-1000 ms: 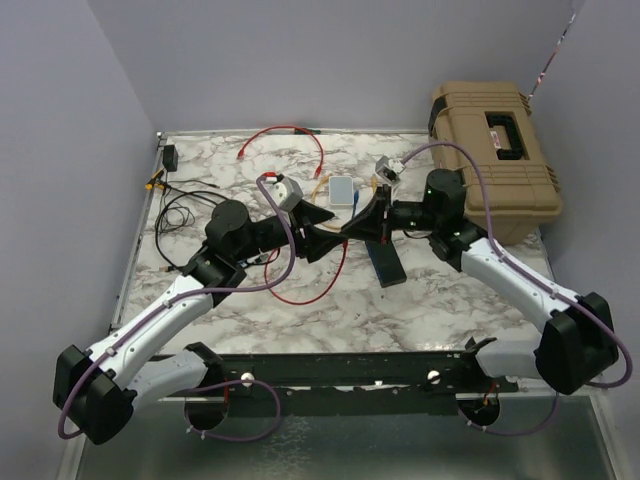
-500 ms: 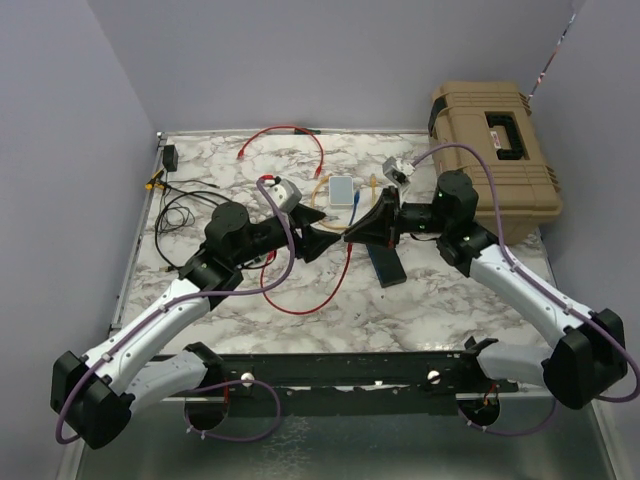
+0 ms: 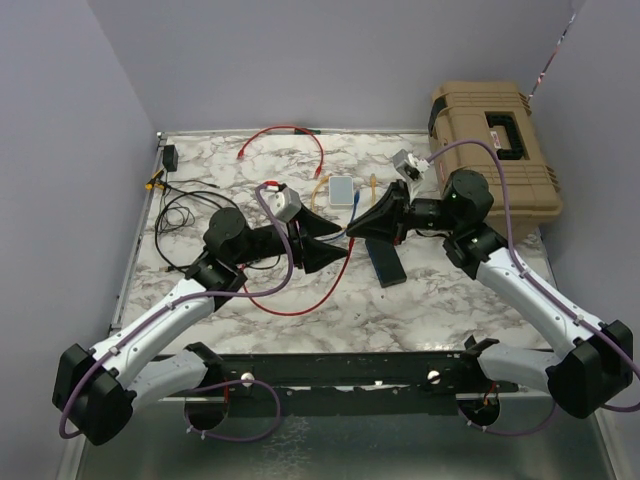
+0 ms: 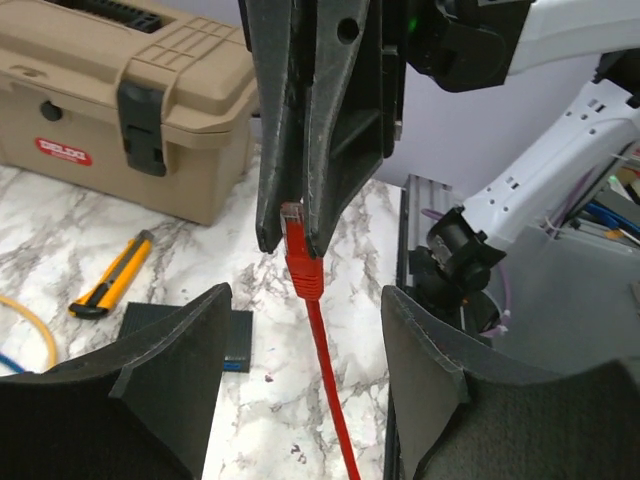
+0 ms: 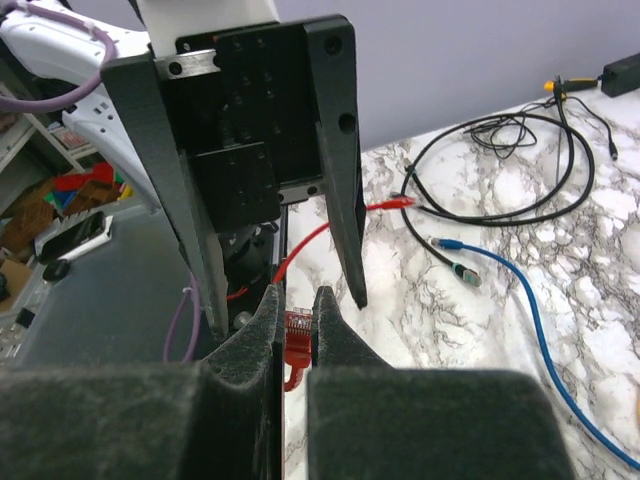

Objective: Insert the plug into the switch port
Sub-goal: Pick up the connector from the center of the board.

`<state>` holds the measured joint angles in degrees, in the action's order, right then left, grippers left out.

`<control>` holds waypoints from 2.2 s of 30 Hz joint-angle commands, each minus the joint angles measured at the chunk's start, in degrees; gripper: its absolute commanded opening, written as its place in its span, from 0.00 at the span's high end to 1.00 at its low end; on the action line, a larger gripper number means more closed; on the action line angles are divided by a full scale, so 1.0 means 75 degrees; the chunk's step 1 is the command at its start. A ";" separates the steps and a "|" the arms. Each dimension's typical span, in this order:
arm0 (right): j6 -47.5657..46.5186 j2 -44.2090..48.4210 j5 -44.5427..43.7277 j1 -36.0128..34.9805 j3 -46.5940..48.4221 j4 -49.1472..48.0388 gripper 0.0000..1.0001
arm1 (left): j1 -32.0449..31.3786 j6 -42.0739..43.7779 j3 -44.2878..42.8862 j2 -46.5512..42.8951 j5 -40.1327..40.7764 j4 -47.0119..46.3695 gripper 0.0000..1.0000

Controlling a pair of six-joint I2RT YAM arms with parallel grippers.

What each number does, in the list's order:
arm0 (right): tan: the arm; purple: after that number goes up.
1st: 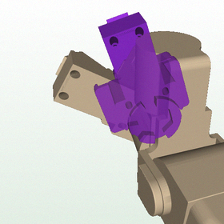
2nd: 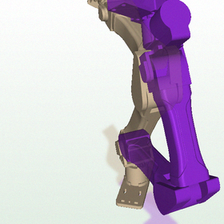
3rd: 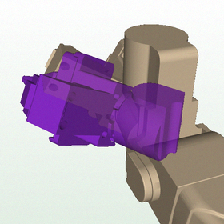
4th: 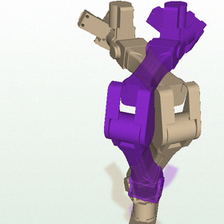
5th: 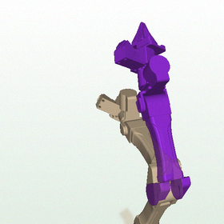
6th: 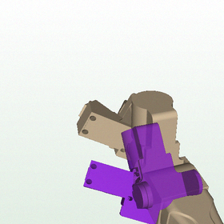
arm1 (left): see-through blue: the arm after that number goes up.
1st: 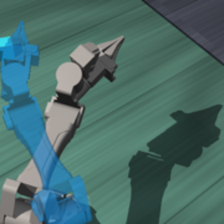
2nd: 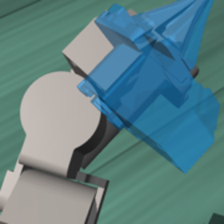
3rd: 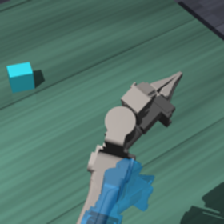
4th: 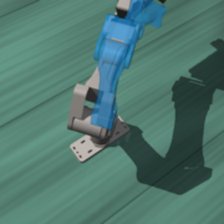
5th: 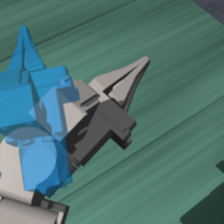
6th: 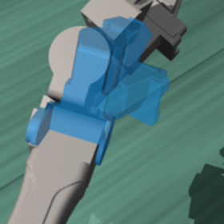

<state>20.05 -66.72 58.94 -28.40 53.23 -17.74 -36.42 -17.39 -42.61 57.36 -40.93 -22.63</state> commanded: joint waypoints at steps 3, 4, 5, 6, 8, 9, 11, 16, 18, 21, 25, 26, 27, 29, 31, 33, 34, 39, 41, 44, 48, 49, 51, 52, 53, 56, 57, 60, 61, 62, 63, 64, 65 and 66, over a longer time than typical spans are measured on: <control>0.0353 0.0047 0.0603 0.0018 0.0259 -0.0833 0.99 | -0.0050 -0.0536 -0.0072 0.0375 -0.0867 -0.0882 0.39; 0.0417 0.0032 0.0642 0.0014 0.0244 -0.0937 0.99 | -0.0062 -0.0602 -0.0056 0.0422 -0.0843 -0.0991 0.39; 0.0469 0.0015 0.0685 0.0014 0.0226 -0.1020 0.99 | -0.0071 -0.0704 -0.0041 0.0469 -0.0835 -0.1140 0.40; 0.0505 -0.0003 0.0732 0.0014 0.0215 -0.1105 0.99 | -0.0082 -0.0791 -0.0028 0.0507 -0.0842 -0.1319 0.40; 0.0580 -0.0021 0.0787 0.0015 0.0194 -0.1216 0.99 | -0.0104 -0.0954 -0.0014 0.0578 -0.0870 -0.1619 0.41; 0.0592 -0.0026 0.0794 0.0014 0.0174 -0.1257 0.99 | -0.0121 -0.1007 -0.0023 0.0603 -0.0880 -0.1721 0.42; 0.0624 -0.0040 0.0816 0.0014 0.0157 -0.1321 0.99 | -0.0144 -0.1097 -0.0053 0.0675 -0.0935 -0.1891 0.43; 0.0757 -0.0055 0.0849 0.0022 0.0089 -0.1588 0.99 | -0.0224 -0.1320 -0.0038 0.0836 -0.1019 -0.2264 0.50; 0.0827 -0.0062 0.0875 0.0020 0.0074 -0.1705 0.99 | -0.0260 -0.1365 -0.0010 0.0907 -0.1047 -0.2344 0.53; 0.0866 -0.0071 0.0906 0.0014 0.0065 -0.1771 0.99 | -0.0315 -0.1418 0.0018 0.0986 -0.1071 -0.2461 0.60; 0.0827 -0.0090 0.0937 0.0020 0.0052 -0.1756 0.99 | -0.0343 -0.1424 0.0042 0.0992 -0.1050 -0.2534 0.76; 0.0794 -0.0092 0.0942 0.0014 0.0035 -0.1742 0.99 | -0.0337 -0.1420 0.0044 0.0973 -0.1039 -0.2537 0.79; 0.0766 -0.0072 0.0932 0.0014 0.0023 -0.1712 0.99 | -0.0342 -0.1410 0.0045 0.0947 -0.1036 -0.2537 0.82; 0.0657 -0.0046 0.0886 0.0015 -0.0025 -0.1581 0.99 | -0.0338 -0.1397 0.0062 0.0894 -0.1022 -0.2537 0.87; 0.0486 -0.0007 0.0807 0.0014 -0.0041 -0.1369 0.99 | -0.0335 -0.1360 0.0079 0.0834 -0.0966 -0.2481 0.96; 0.0310 0.0066 0.0657 0.0014 -0.0085 -0.1093 0.99 | -0.0346 -0.1054 0.0012 0.0782 -0.0794 -0.1955 1.00; 0.0223 0.0131 0.0517 0.0020 -0.0117 -0.0928 0.99 | -0.0342 -0.0794 -0.0093 0.0762 -0.0684 -0.1423 1.00; -0.0286 0.0421 -0.0351 0.0020 -0.0166 0.0140 0.83 | -0.0338 0.0850 -0.0894 0.0802 0.0510 0.1751 1.00; -0.0411 0.0505 -0.0641 0.0014 -0.0185 0.0410 0.73 | -0.0343 0.1256 -0.1161 0.0918 0.1059 0.2601 1.00; -0.0540 0.0619 -0.1184 0.0020 -0.0234 0.0758 0.57 | -0.0337 0.1645 -0.1465 0.1214 0.1732 0.3581 1.00; -0.0631 0.0827 -0.2236 0.0020 -0.0408 0.1109 0.48 | -0.0350 0.1976 -0.1697 0.1712 0.2385 0.4396 1.00; -0.0634 0.0887 -0.2610 0.0016 -0.0468 0.1212 0.45 | -0.0357 0.2050 -0.1746 0.1833 0.2581 0.4580 1.00; -0.0635 0.0974 -0.3444 0.0024 -0.0542 0.1418 0.41 | -0.0356 0.2240 -0.1877 0.2113 0.2895 0.4936 1.00; -0.0632 0.0989 -0.3823 0.0025 -0.0546 0.1574 0.41 | -0.0370 0.2278 -0.1942 0.2263 0.3029 0.5102 1.00; -0.0640 0.0974 -0.4153 0.0031 -0.0548 0.1712 0.40 | -0.0374 0.2455 -0.2016 0.2403 0.3141 0.5248 1.00; -0.0677 0.0858 -0.5070 0.0068 -0.0535 0.2160 0.38 | -0.0425 0.2736 -0.2182 0.2832 0.3289 0.5588 1.00; -0.0641 0.0803 -0.5362 0.0104 -0.0563 0.2285 0.36 | -0.0441 0.2756 -0.2211 0.2946 0.3337 0.5630 1.00; -0.0578 0.0482 -0.5798 0.0330 -0.0539 0.2613 0.36 | -0.0521 0.2855 -0.2289 0.3185 0.3406 0.5748 1.00; -0.0525 0.0350 -0.5896 0.0419 -0.0523 0.2721 0.36 | -0.0548 0.2867 -0.2317 0.3240 0.3428 0.5777 1.00; -0.0469 0.0194 -0.5949 0.0524 -0.0503 0.2801 0.36 | -0.0561 0.2881 -0.2332 0.3285 0.3419 0.5787 1.00; -0.0383 0.0043 -0.5969 0.0644 -0.0493 0.2854 0.36 | -0.0568 0.2887 -0.2353 0.3338 0.3386 0.5800 1.00; -0.0321 -0.0098 -0.5957 0.0768 -0.0505 0.2867 0.36 | -0.0585 0.2882 -0.2367 0.3405 0.3344 0.5806 1.00; -0.0273 -0.0231 -0.5892 0.0861 -0.0533 0.2848 0.36 | -0.0577 0.2881 -0.2385 0.3473 0.3328 0.5807 1.00; -0.0264 -0.0332 -0.5768 0.0924 -0.0555 0.2800 0.36 | -0.0584 0.2887 -0.2392 0.3542 0.3325 0.5813 1.00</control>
<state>16.69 -66.15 18.44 -23.62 49.60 0.19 -40.38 2.79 -58.37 82.26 -17.02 19.49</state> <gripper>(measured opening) 0.641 0.134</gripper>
